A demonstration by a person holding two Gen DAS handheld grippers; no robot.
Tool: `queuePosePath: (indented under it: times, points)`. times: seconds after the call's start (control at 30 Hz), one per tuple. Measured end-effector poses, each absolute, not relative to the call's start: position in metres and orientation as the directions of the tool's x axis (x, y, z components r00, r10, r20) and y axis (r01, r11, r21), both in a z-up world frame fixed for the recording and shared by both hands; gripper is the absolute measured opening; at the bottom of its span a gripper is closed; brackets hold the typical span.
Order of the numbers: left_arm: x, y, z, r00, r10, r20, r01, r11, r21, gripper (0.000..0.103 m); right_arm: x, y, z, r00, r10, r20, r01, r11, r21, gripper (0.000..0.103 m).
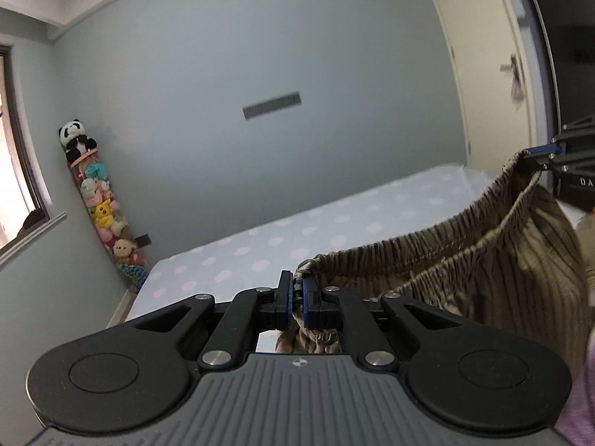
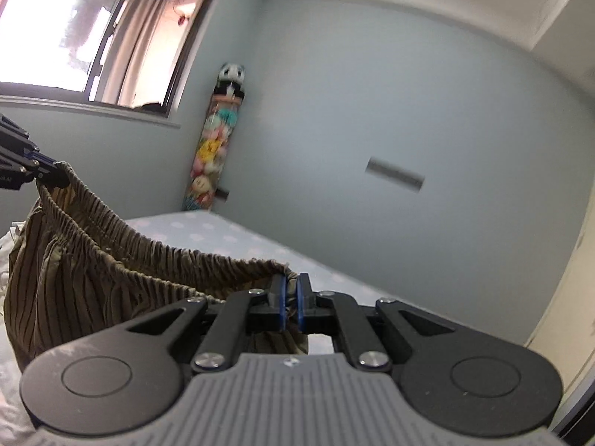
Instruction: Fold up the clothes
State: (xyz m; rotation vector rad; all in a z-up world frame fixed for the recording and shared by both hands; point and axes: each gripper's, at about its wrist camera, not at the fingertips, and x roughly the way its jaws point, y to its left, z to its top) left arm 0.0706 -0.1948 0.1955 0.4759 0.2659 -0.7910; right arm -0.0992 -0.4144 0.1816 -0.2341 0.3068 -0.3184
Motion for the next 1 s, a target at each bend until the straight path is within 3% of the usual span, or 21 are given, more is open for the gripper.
queuePosePath:
  times: [0.1, 0.2, 0.37, 0.47, 0.57, 0.67, 1.0]
  points:
    - [0.105, -0.230, 0.192, 0.708, -0.566, -0.423, 0.705, 0.604, 0.372, 0.003, -0.046, -0.442, 0.170, 0.879, -0.345, -0.328, 0.275, 0.930, -0.242, 0.006]
    - [0.131, -0.256, 0.197, 0.756, -0.517, -0.401, 0.654, 0.614, 0.441, 0.003, -0.004, -0.463, 0.166, 0.868, -0.363, -0.339, 0.300, 0.927, -0.225, 0.006]
    - [0.146, -0.286, 0.249, 0.836, -0.498, -0.232, 0.537, 0.653, 0.534, 0.003, 0.035, -0.480, 0.198, 0.887, -0.411, -0.210, 0.360, 0.901, -0.244, 0.006]
    - [0.131, -0.289, 0.279, 0.841, -0.529, -0.115, 0.488, 0.649, 0.583, 0.003, 0.033, -0.482, 0.231, 0.894, -0.439, -0.085, 0.408, 0.879, -0.247, 0.006]
    - [0.102, -0.287, 0.278, 0.814, -0.577, -0.068, 0.467, 0.581, 0.667, 0.003, 0.020, -0.478, 0.247, 0.889, -0.456, -0.041, 0.427, 0.857, -0.289, 0.007]
    - [0.086, -0.285, 0.239, 0.773, -0.613, -0.165, 0.535, 0.489, 0.689, 0.003, 0.008, -0.474, 0.231, 0.876, -0.475, -0.083, 0.419, 0.835, -0.358, 0.007]
    - [0.029, -0.291, -0.005, 0.609, -0.570, -0.551, 0.759, 0.218, 0.614, 0.003, -0.031, -0.464, 0.030, 0.731, -0.451, -0.513, 0.316, 0.889, -0.332, 0.007]
